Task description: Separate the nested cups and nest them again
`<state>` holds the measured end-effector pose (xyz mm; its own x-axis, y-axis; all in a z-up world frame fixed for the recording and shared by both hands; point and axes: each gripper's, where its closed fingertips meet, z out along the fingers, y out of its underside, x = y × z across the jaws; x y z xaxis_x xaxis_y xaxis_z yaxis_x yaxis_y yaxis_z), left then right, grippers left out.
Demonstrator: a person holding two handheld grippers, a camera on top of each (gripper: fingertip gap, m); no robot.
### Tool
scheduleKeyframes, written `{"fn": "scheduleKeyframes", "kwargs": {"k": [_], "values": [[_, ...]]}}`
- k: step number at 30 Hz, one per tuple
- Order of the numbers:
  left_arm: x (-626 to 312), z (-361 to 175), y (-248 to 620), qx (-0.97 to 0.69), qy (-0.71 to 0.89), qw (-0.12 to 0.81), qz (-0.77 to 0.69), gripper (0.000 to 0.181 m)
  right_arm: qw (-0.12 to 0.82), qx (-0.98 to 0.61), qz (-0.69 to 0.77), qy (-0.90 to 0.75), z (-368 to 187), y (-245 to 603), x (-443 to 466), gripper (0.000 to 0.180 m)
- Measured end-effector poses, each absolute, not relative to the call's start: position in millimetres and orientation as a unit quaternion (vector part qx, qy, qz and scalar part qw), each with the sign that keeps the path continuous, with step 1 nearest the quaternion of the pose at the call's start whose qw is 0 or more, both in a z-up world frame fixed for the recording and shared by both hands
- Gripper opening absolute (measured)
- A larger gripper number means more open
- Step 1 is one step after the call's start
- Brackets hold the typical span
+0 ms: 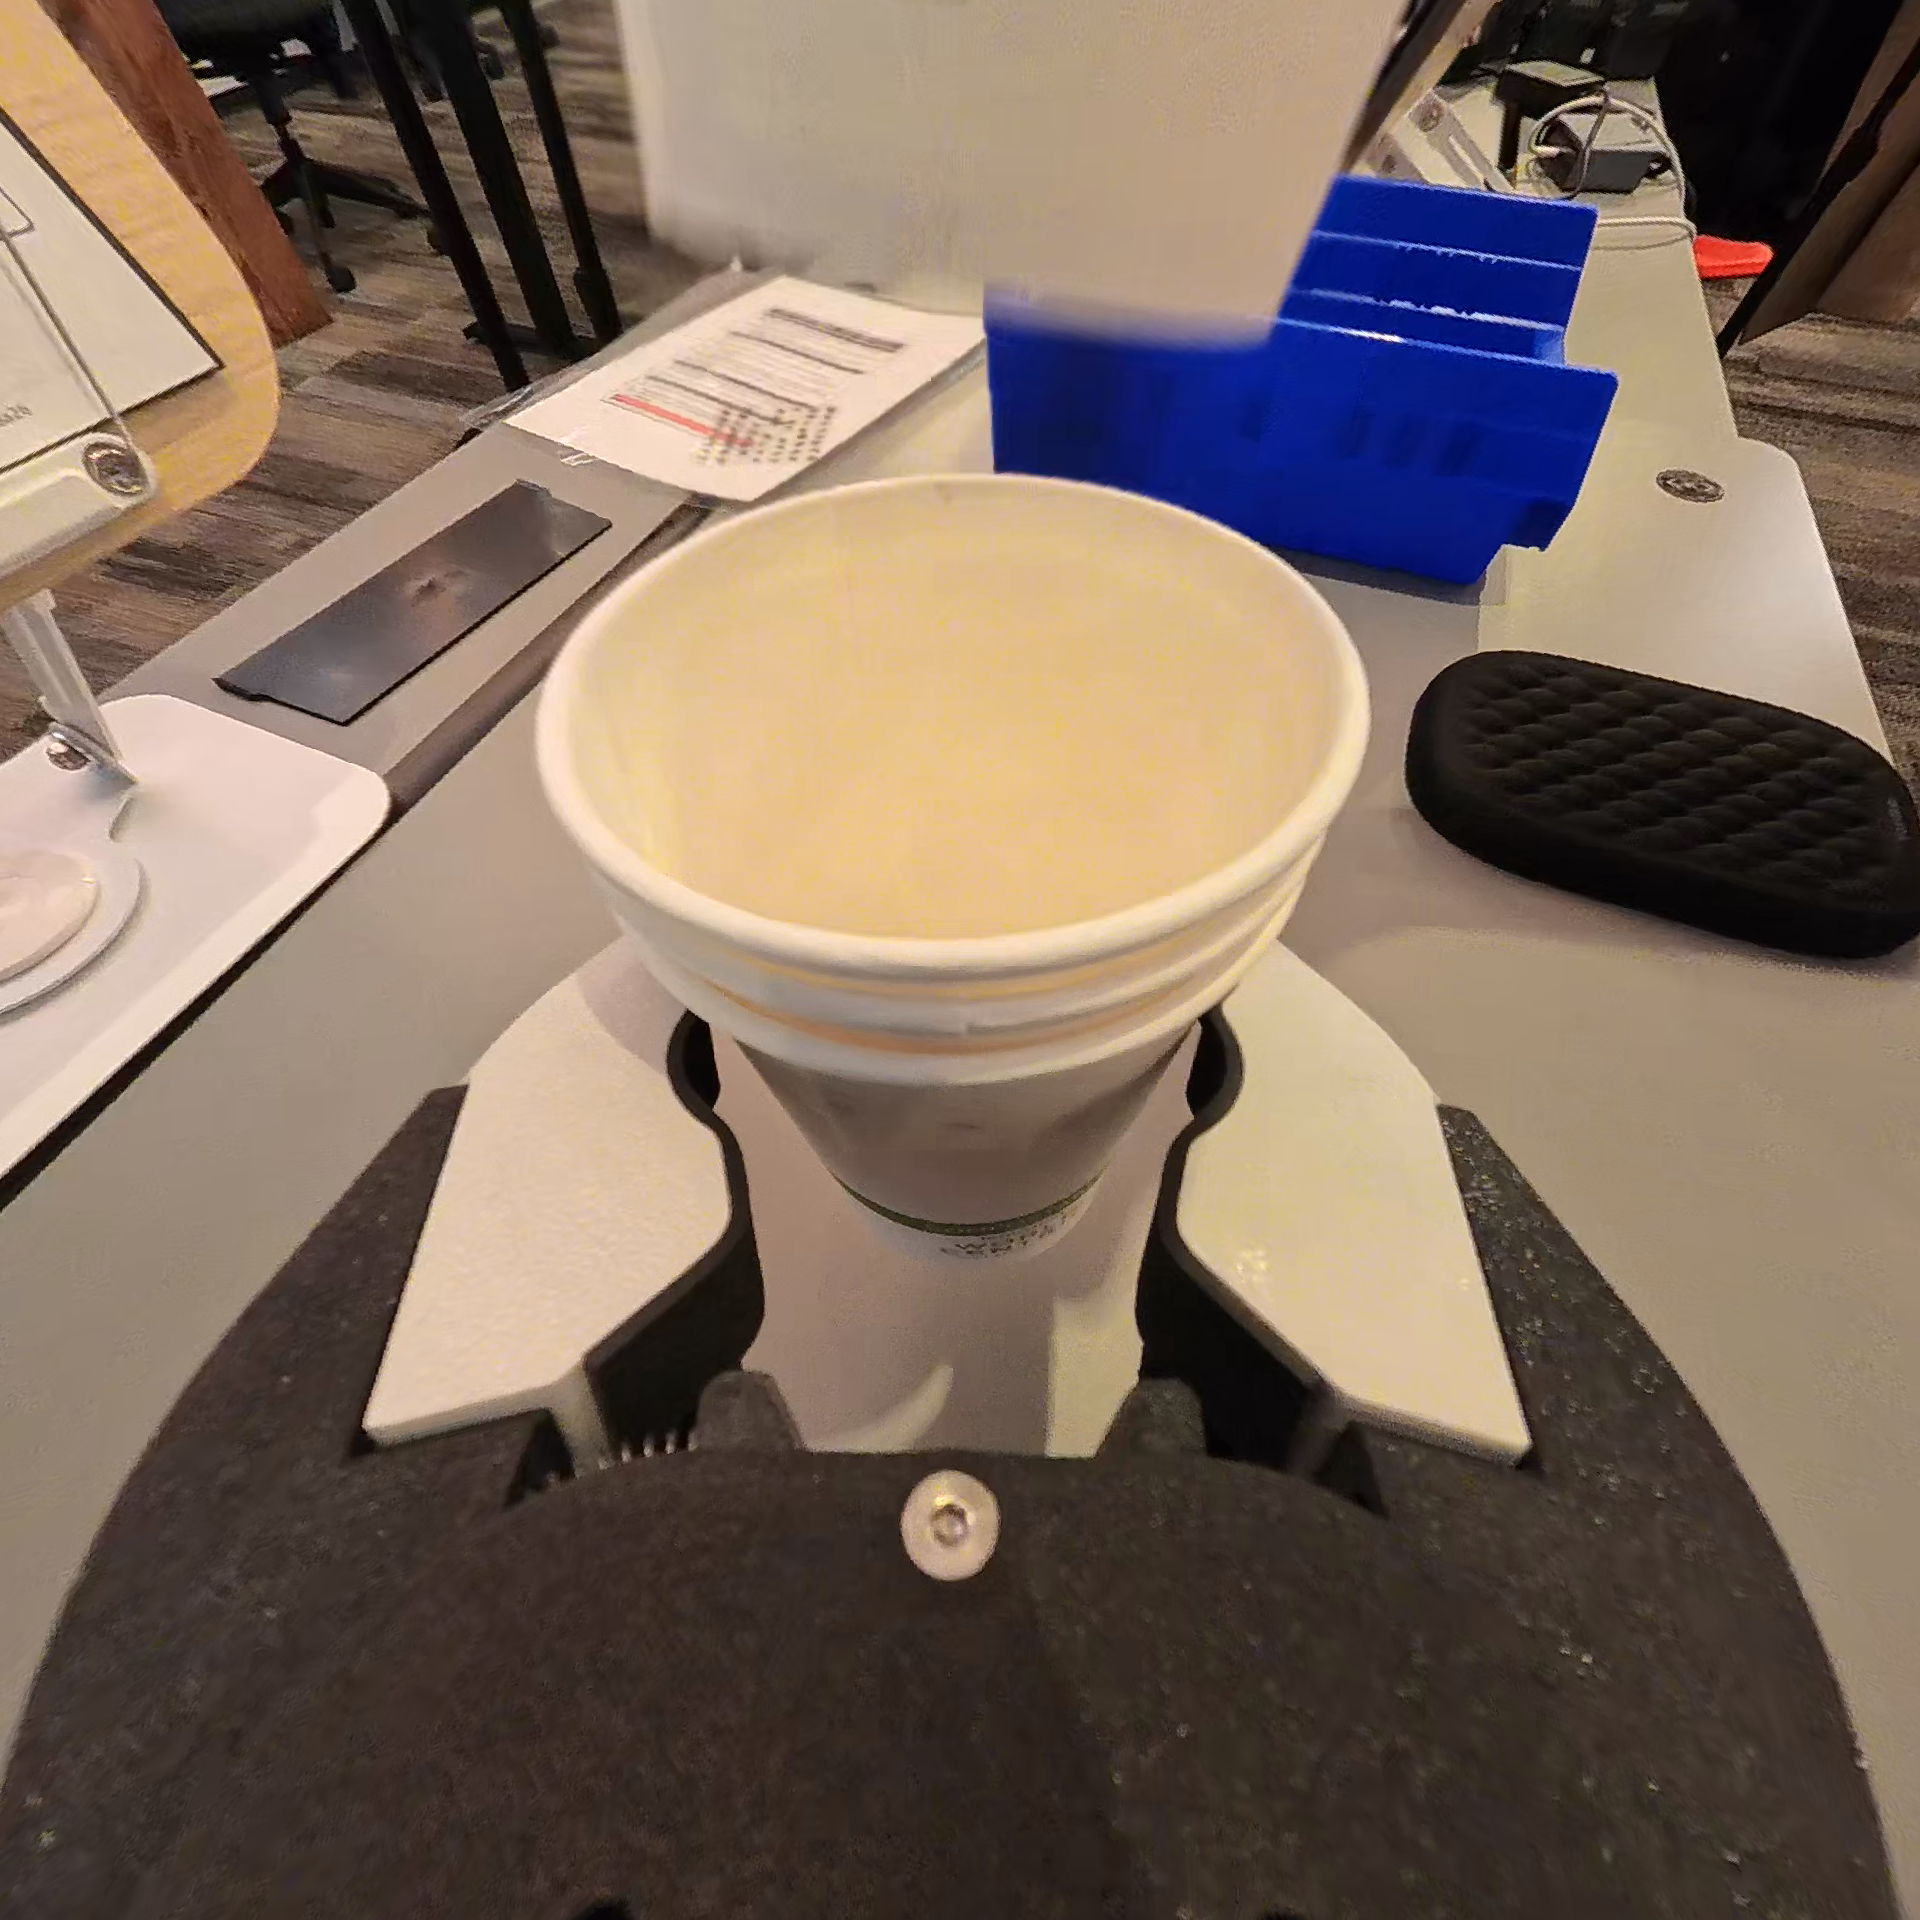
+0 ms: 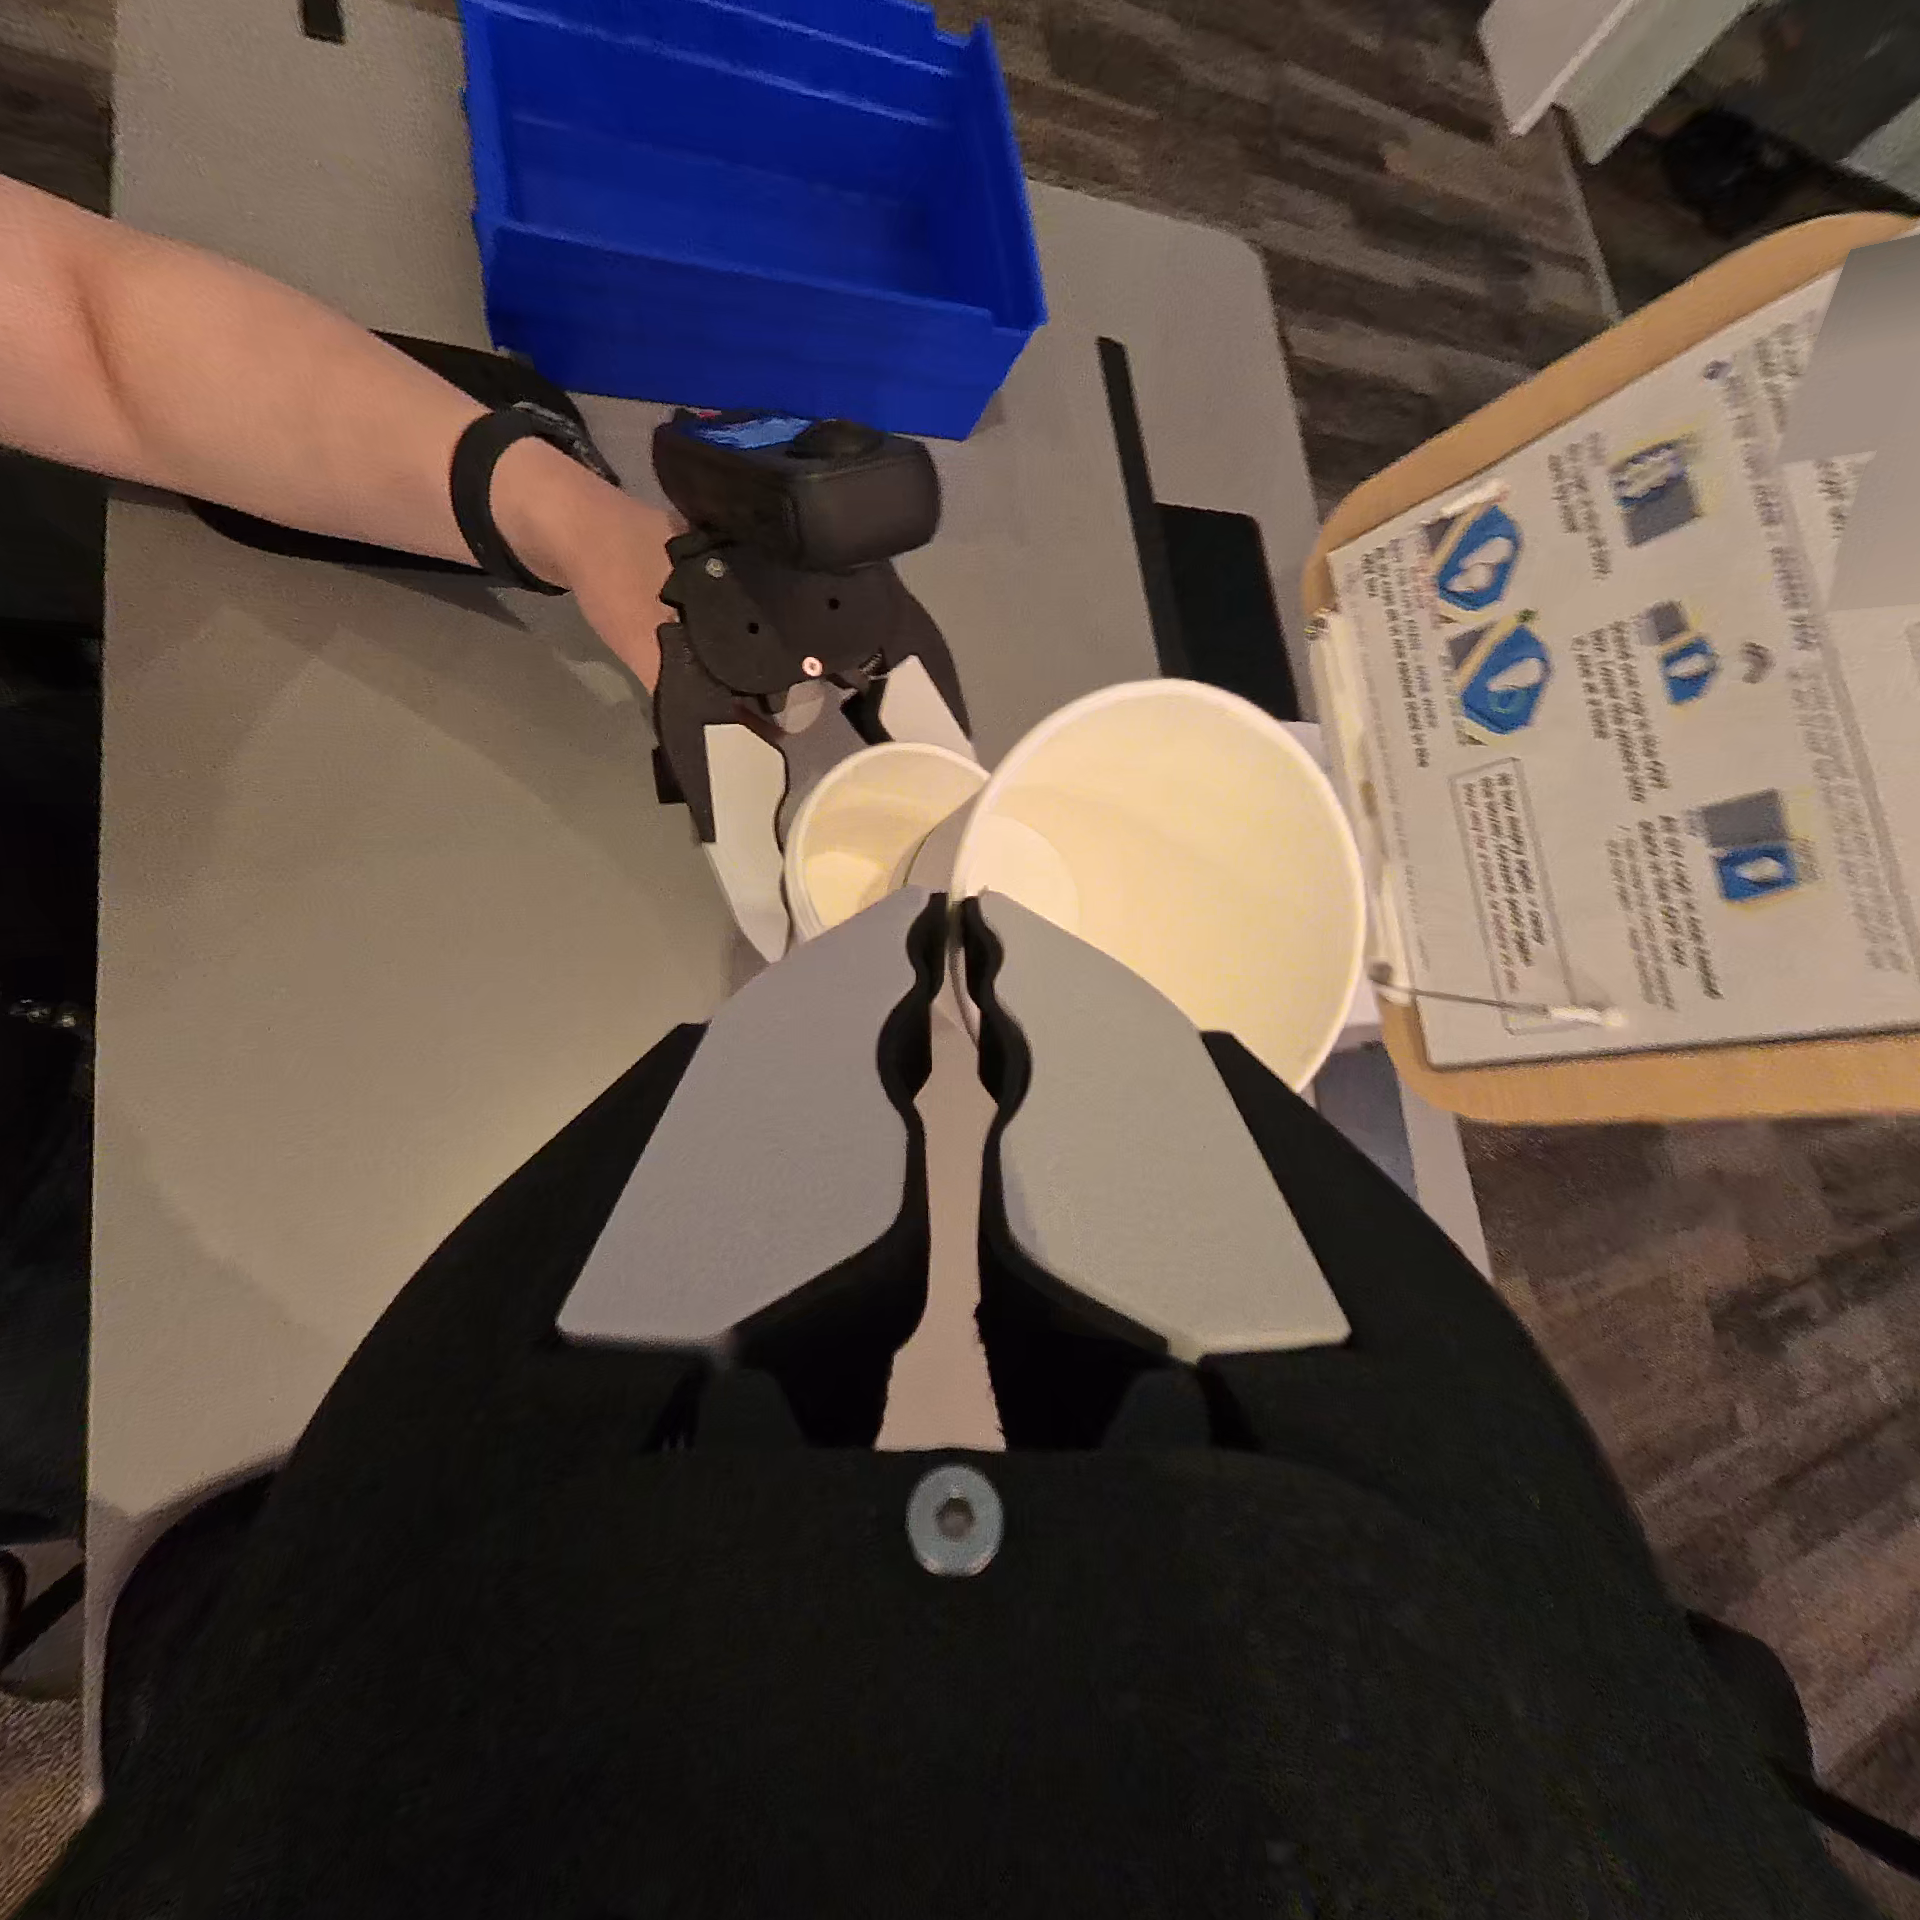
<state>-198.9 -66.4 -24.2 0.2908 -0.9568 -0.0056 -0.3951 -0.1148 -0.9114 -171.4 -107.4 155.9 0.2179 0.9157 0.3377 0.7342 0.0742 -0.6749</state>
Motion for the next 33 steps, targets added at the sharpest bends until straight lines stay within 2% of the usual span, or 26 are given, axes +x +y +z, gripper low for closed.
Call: {"fn": "scheduleKeyframes", "kwargs": {"k": [7, 12, 21, 33], "values": [[-195.3, -32.5, -68.1, -0.677, 0.506, 0.427, -0.321, 0.09, 0.458, -0.702, 0.066, -0.541, 206.2, -125.7, -79.5, 0.002], [-196.2, -35.3, -65.9, -0.68, 0.505, 0.426, -0.318, 0.09, 0.455, -0.766, 0.001, -0.454, 203.6, -129.3, 20.8, 0.002], [-198.3, -34.0, -63.3, -0.682, 0.5, 0.428, -0.317, 0.09, 0.365, -0.871, -0.066, -0.323, 101.9, -142.2, 166.5, 0.002], [-197.6, -40.8, -62.7, -0.686, 0.503, 0.421, -0.314, 0.09, 0.311, -0.89, -0.069, -0.326, -16.2, -139.3, 191.6, 0.002]]}}
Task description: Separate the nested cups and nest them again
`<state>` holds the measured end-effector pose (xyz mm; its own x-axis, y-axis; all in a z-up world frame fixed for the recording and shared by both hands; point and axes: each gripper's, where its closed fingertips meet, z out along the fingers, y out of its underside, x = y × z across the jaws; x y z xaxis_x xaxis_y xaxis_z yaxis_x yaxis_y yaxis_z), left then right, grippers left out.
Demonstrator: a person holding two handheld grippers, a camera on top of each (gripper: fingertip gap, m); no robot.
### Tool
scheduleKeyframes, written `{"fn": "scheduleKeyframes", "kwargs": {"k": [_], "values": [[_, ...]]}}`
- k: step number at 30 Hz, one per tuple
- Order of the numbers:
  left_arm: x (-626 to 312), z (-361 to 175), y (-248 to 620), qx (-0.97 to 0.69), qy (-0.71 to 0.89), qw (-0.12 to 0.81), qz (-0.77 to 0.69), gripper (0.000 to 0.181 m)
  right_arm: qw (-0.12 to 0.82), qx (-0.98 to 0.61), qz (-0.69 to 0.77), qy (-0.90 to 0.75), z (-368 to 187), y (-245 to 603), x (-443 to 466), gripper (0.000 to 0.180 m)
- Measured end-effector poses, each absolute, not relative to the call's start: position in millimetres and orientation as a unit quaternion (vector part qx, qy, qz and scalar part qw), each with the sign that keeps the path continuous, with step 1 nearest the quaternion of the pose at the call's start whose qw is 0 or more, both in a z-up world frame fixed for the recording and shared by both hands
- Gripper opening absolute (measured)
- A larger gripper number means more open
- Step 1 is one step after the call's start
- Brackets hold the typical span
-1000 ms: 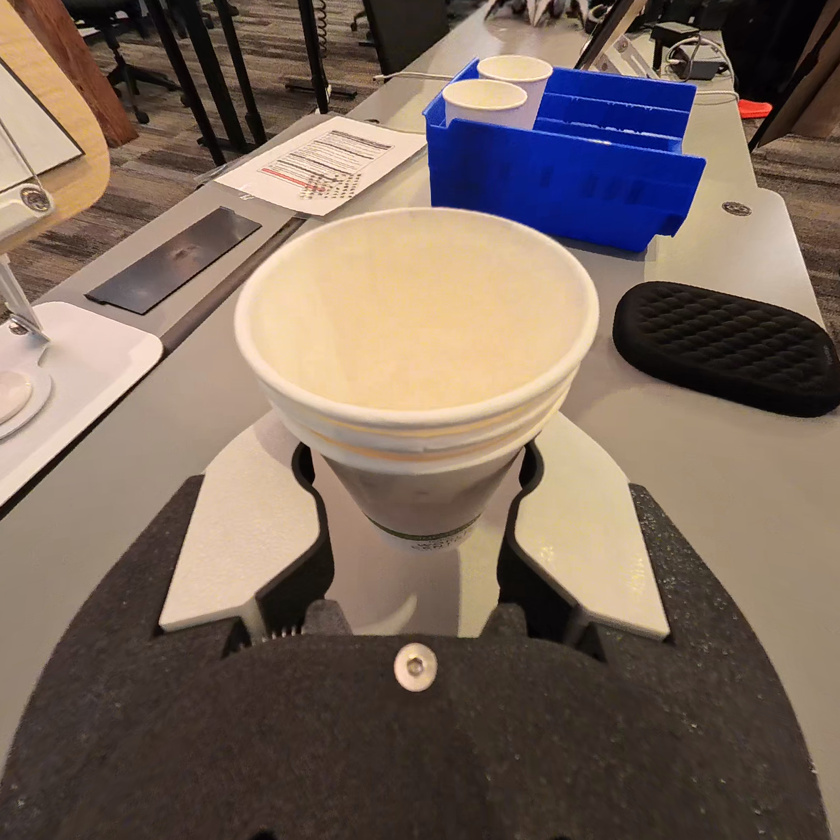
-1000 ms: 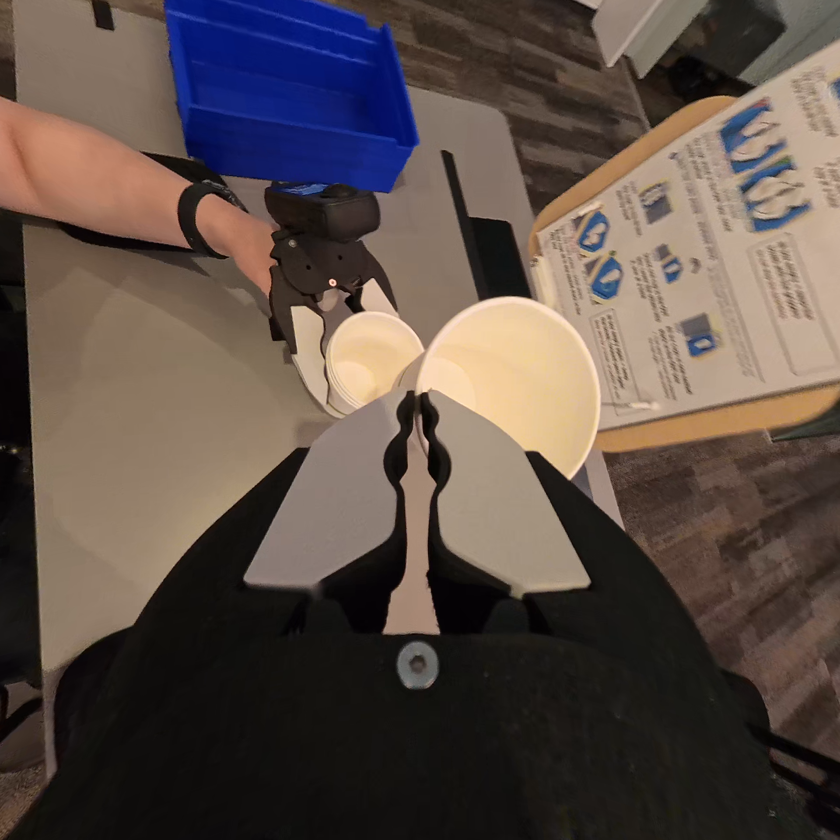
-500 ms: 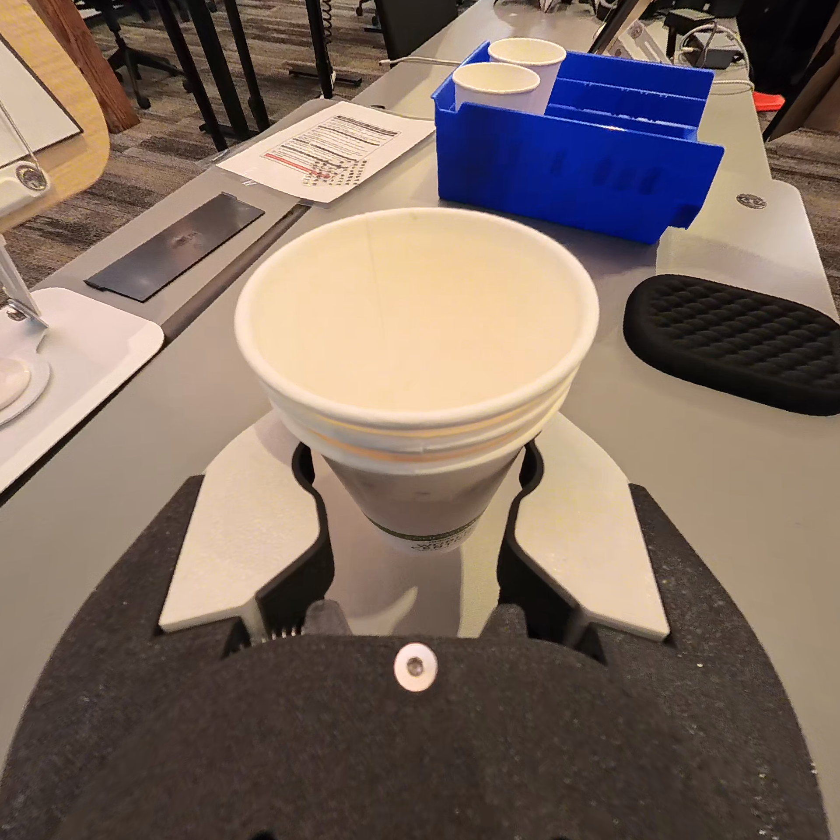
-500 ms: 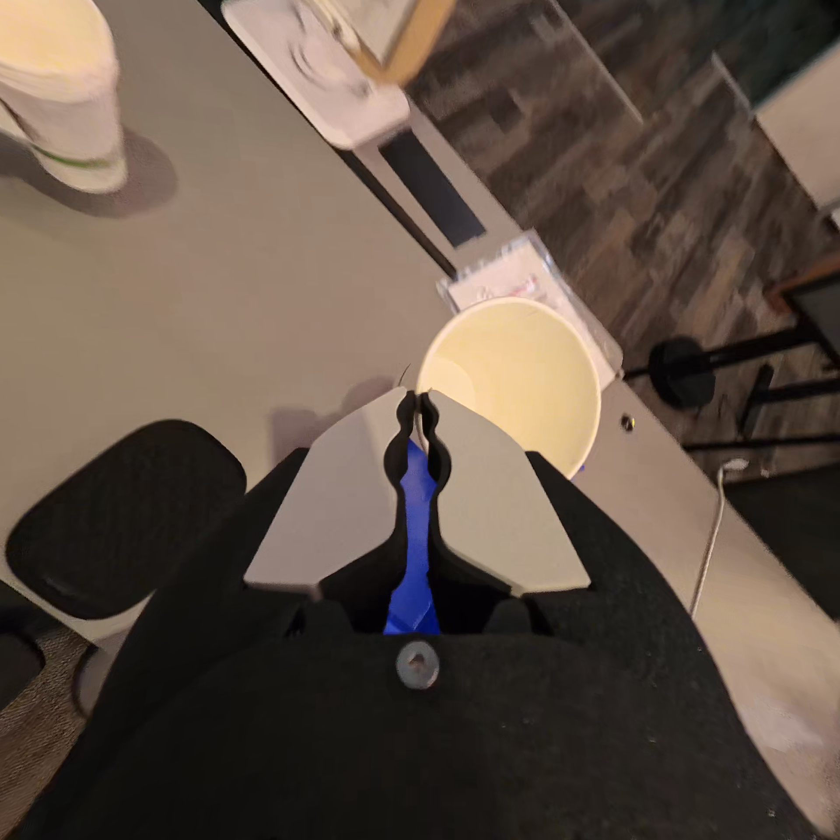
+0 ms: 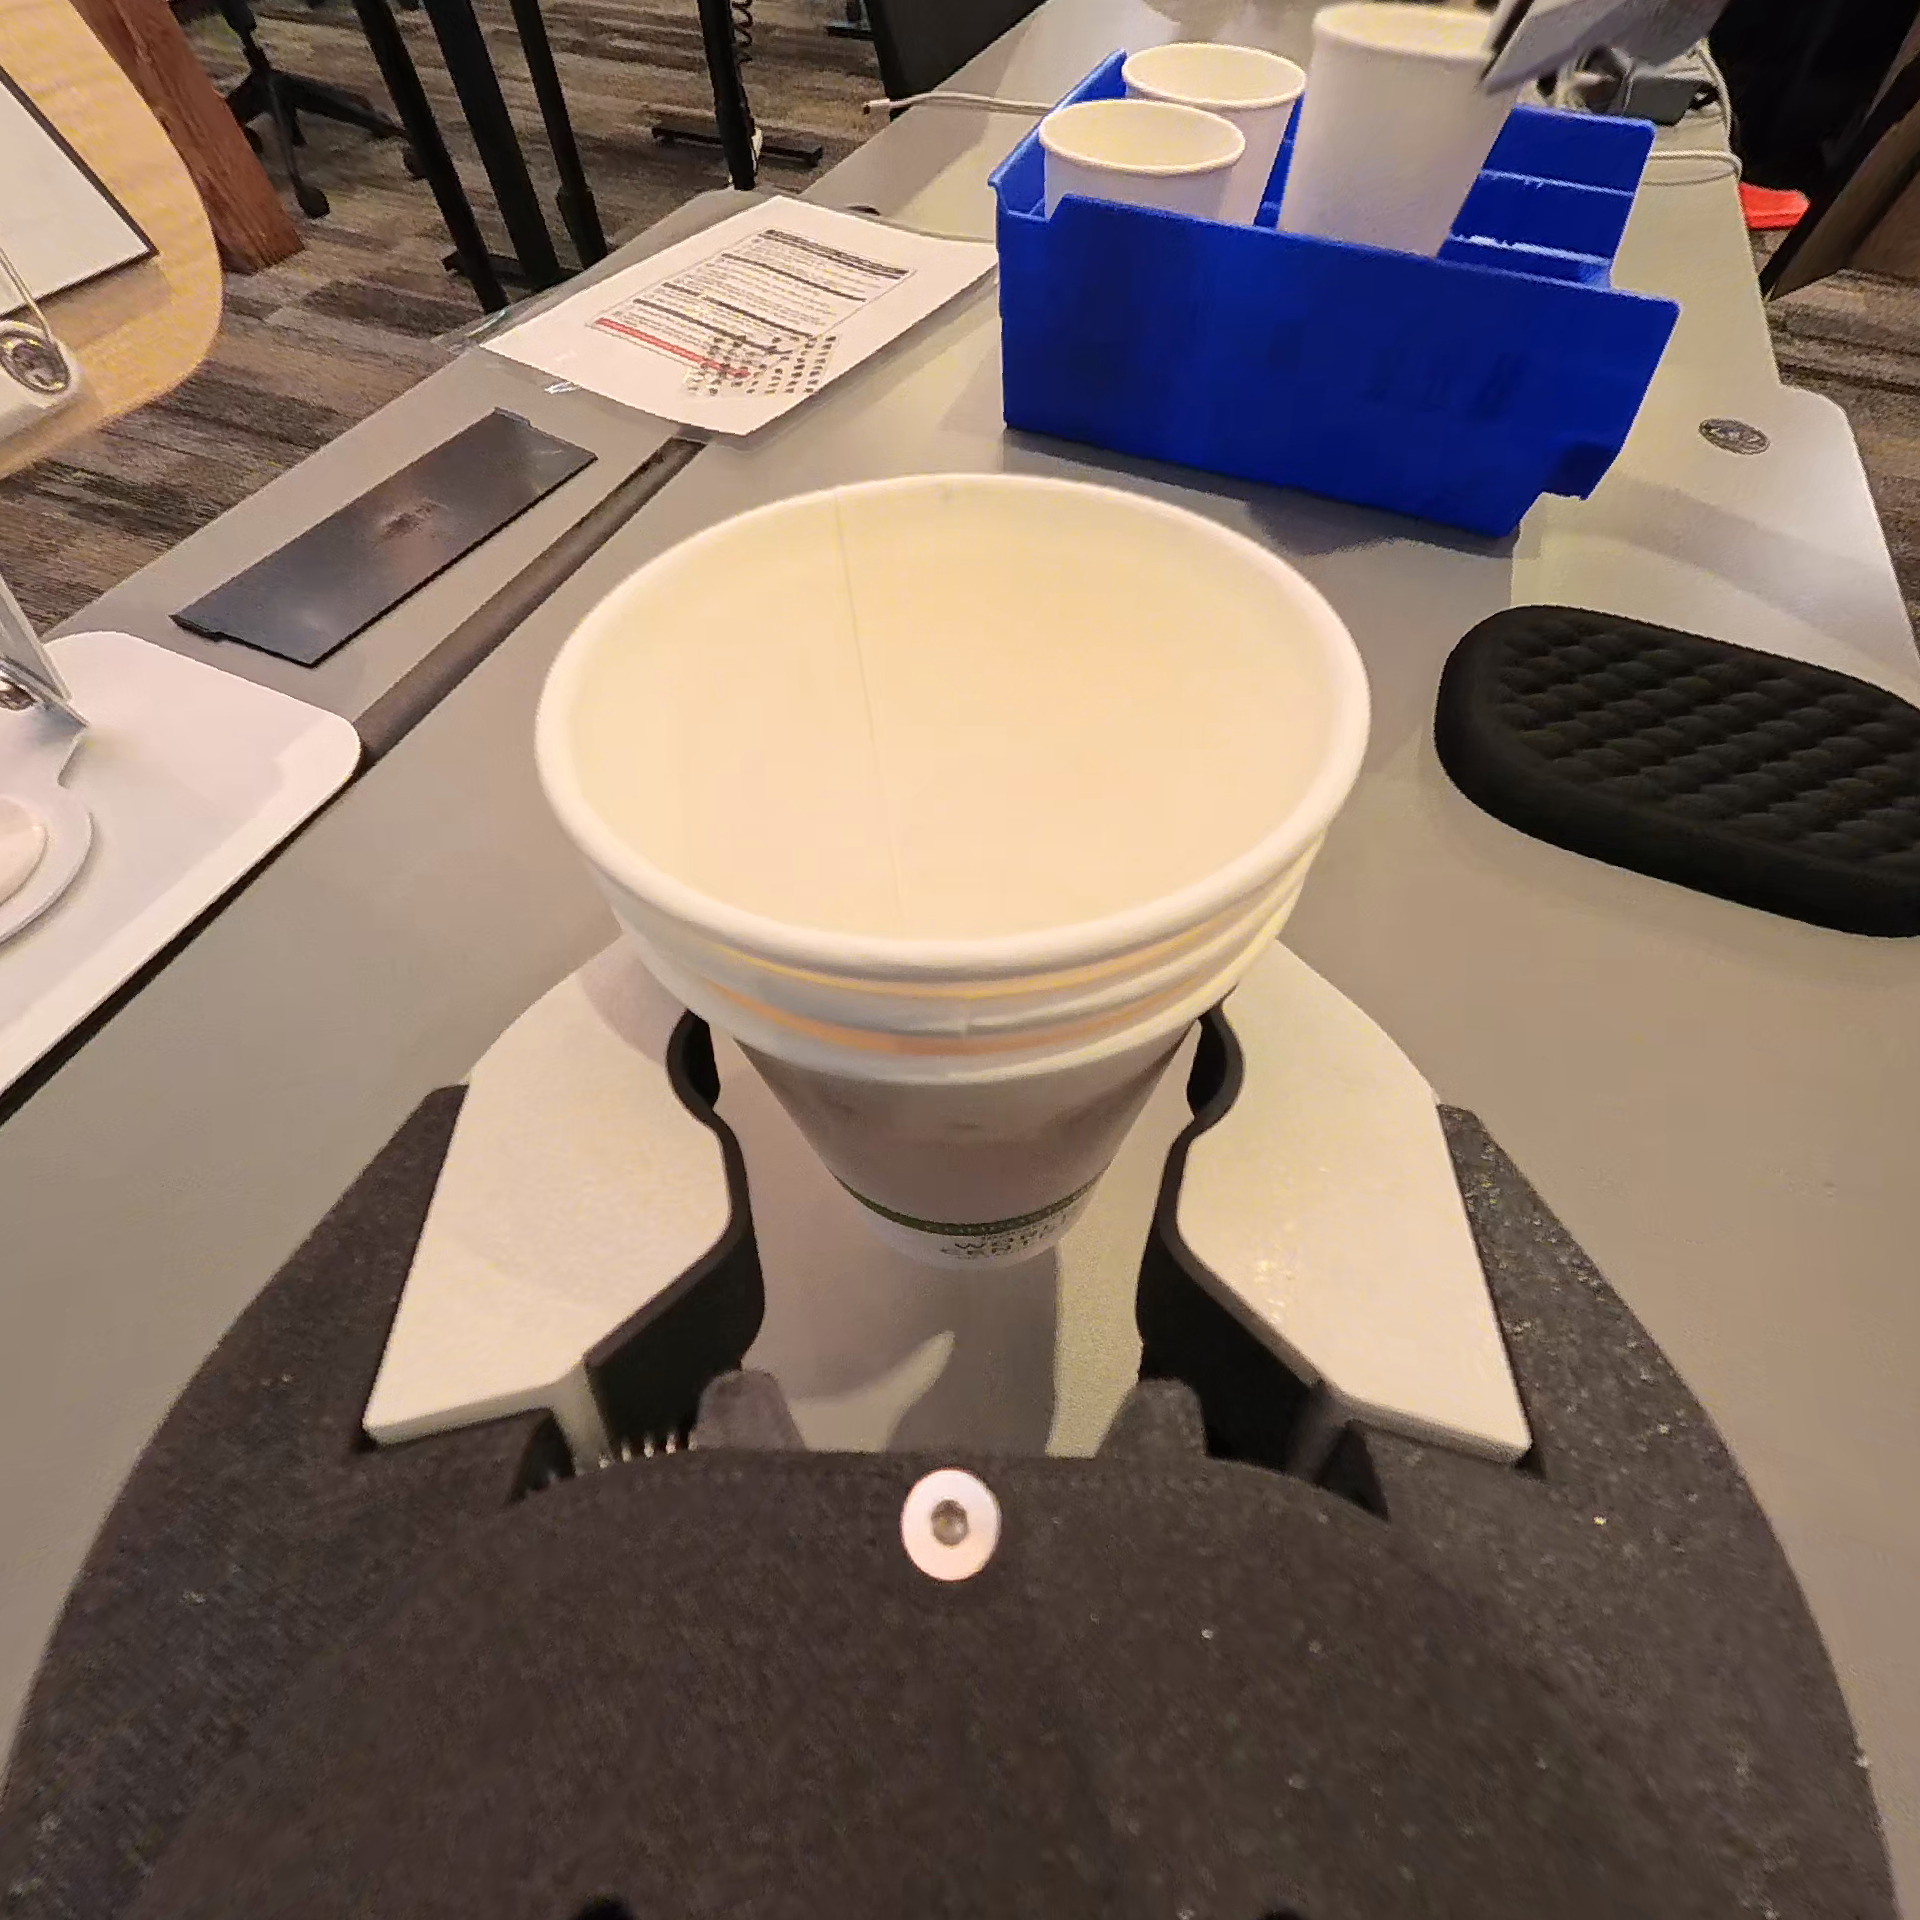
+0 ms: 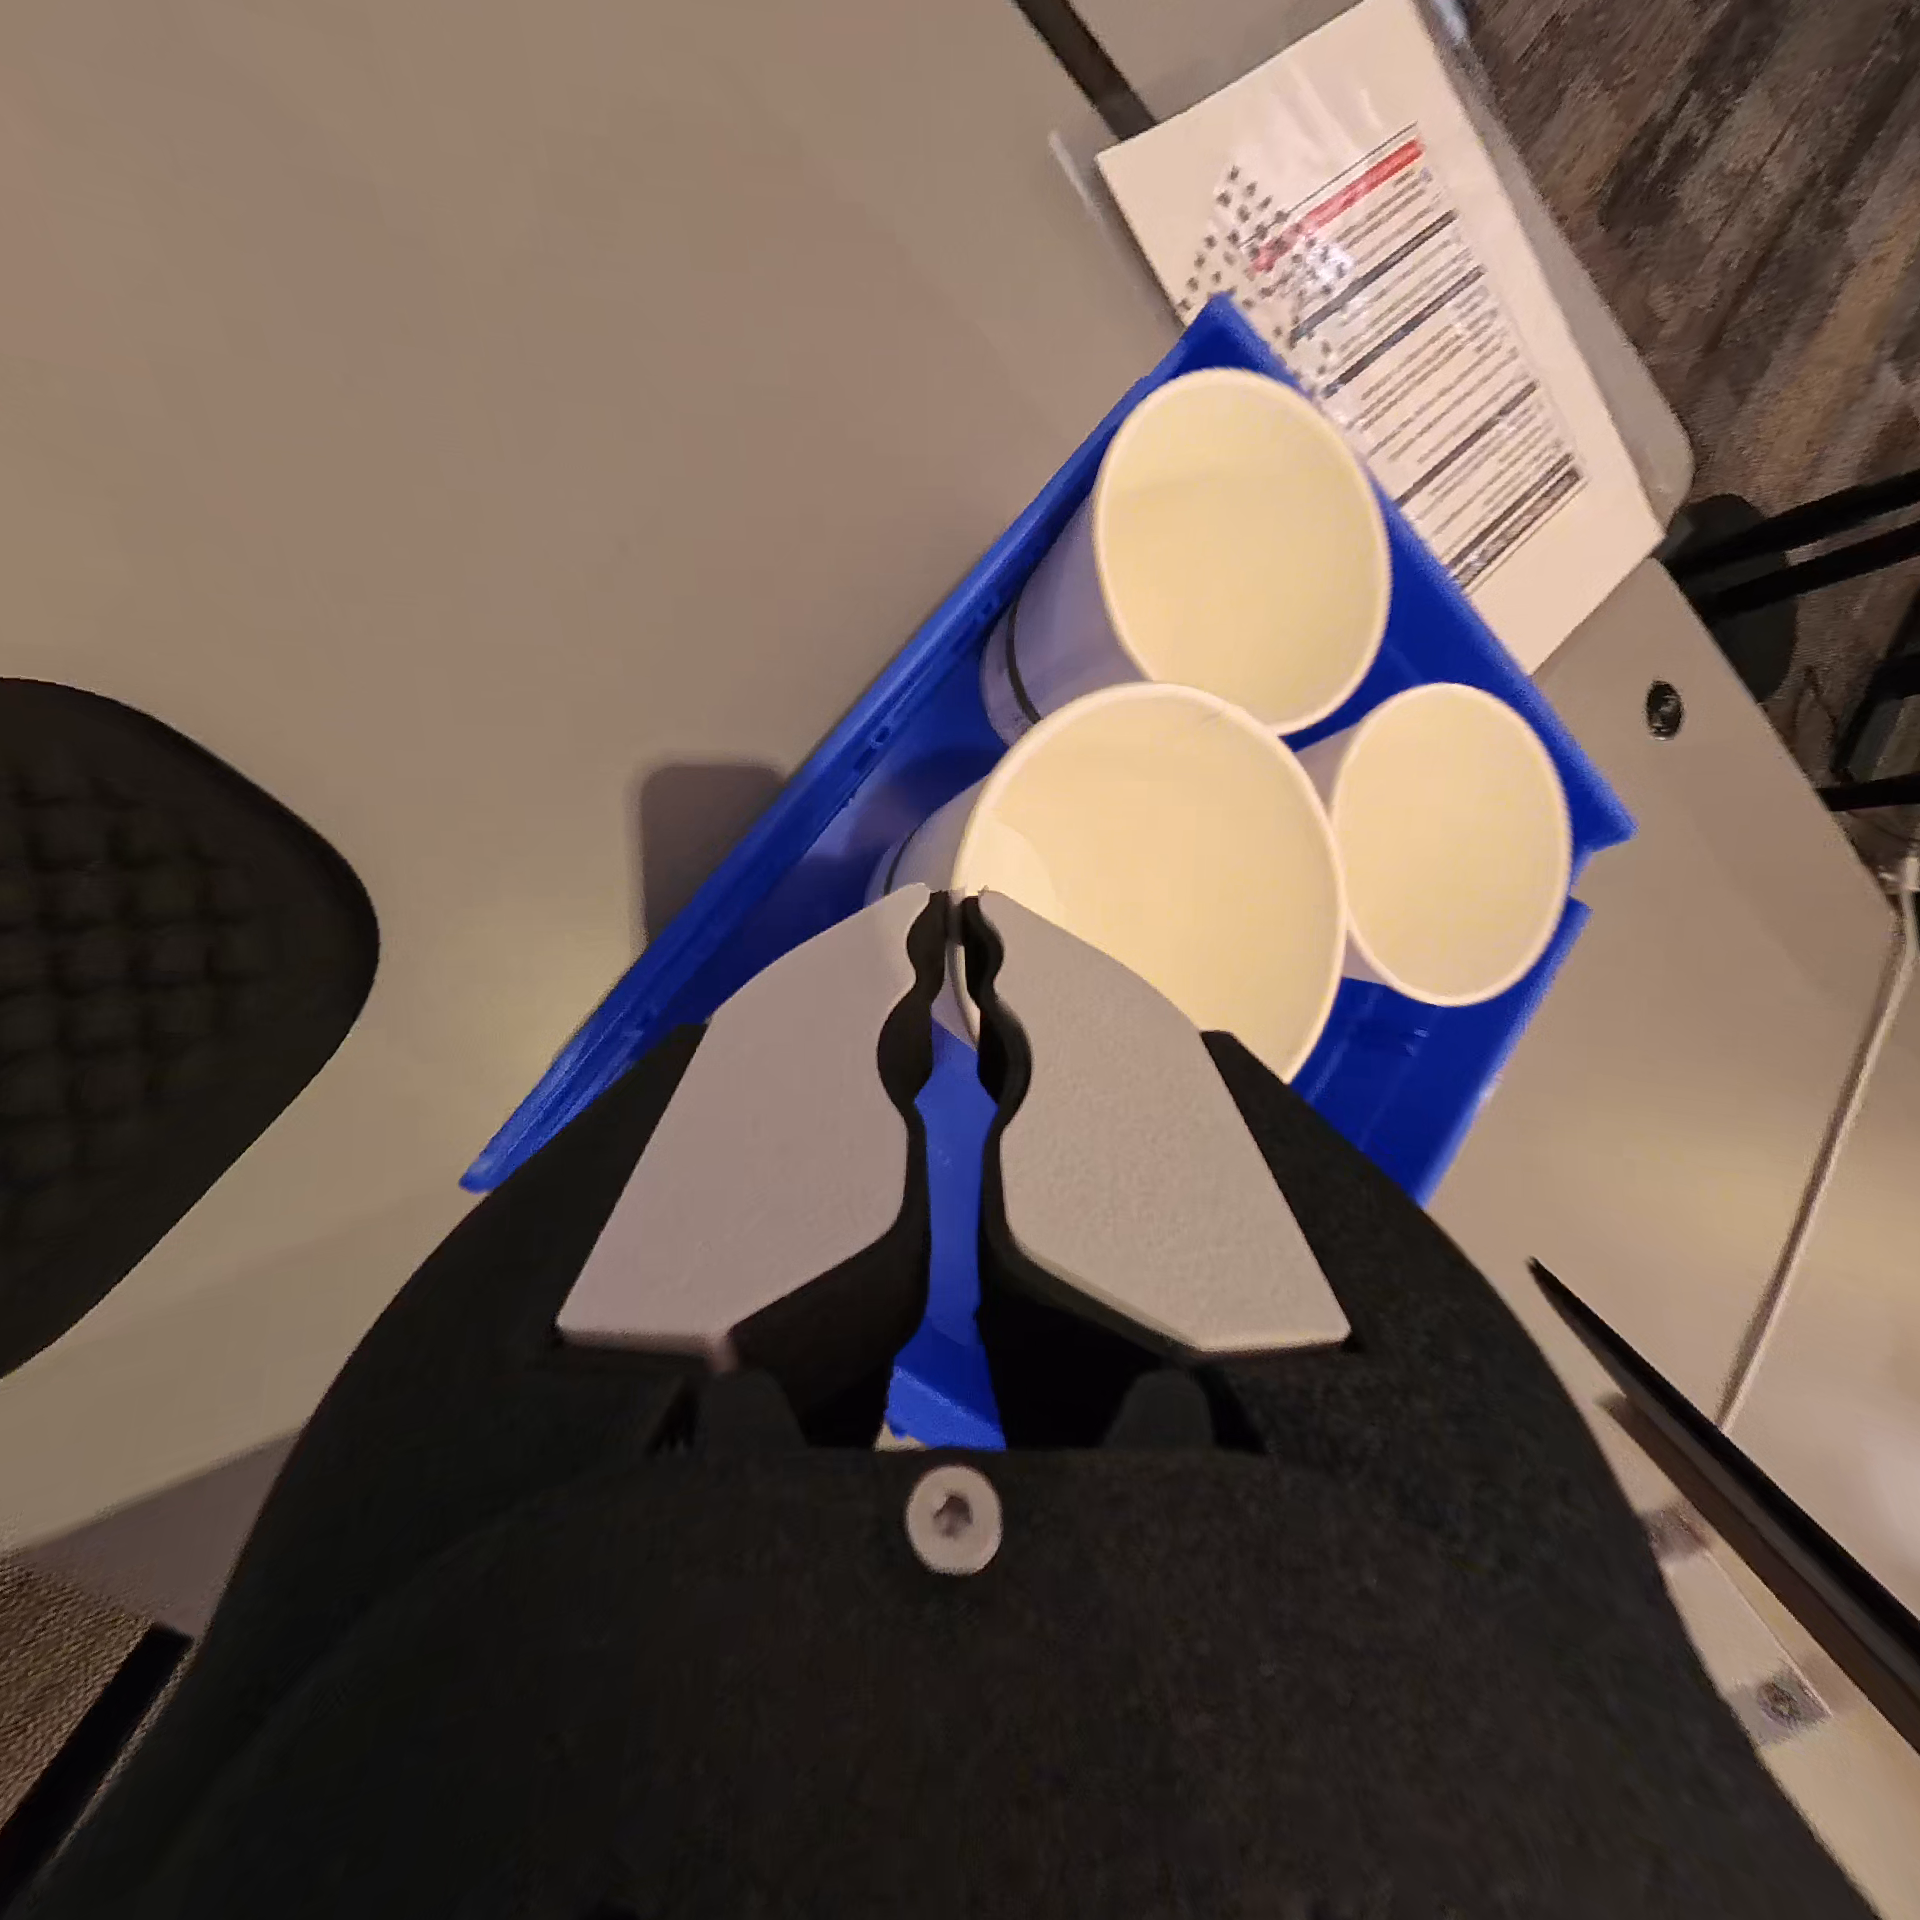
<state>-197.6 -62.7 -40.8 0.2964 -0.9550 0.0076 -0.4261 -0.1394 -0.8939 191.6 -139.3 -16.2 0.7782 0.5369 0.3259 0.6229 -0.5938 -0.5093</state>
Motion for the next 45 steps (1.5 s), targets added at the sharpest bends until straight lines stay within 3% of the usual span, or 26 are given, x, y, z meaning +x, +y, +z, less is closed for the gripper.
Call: {"fn": "scheduleKeyframes", "kwargs": {"k": [6, 17, 20, 23, 26, 30, 37, 45], "values": [[-198.1, -40.3, -62.5, -0.686, 0.503, 0.421, -0.314, 0.09, 0.287, -0.895, -0.049, -0.338, -49.7, -129.7, 183.2, 0.003], [-198.5, -40.7, -61.8, -0.686, 0.504, 0.42, -0.315, 0.09, 0.29, -0.89, -0.042, -0.349, -54.2, -123.6, 171.7, 0.004], [-198.5, -40.6, -62.7, -0.687, 0.505, 0.418, -0.316, 0.09, 0.301, -0.89, -0.051, -0.339, -48.0, -123.2, 172.5, 0.024], [-197.3, -38.3, -64.1, -0.684, 0.505, 0.419, -0.318, 0.09, 0.345, -0.866, -0.081, -0.352, -18.1, -119.9, 160.6, 0.024], [-196.0, -35.6, -65.9, -0.68, 0.507, 0.422, -0.32, 0.09, 0.402, -0.821, -0.086, -0.396, 29.3, -116.5, 111.5, 0.022], [-197.1, -31.7, -66.0, -0.679, 0.505, 0.427, -0.319, 0.09, 0.407, -0.756, -0.004, -0.513, 63.7, -127.8, -1.5, 0.017], [-199.9, -23.5, -66.8, -0.676, 0.502, 0.435, -0.32, 0.09, 0.382, -0.662, 0.079, -0.64, 75.8, -133.6, -146.5, 0.012], [-205.6, -24.9, -59.5, -0.684, 0.494, 0.434, -0.315, 0.09, 0.333, -0.637, 0.096, -0.688, 57.9, -116.3, -218.0, 0.015]]}}
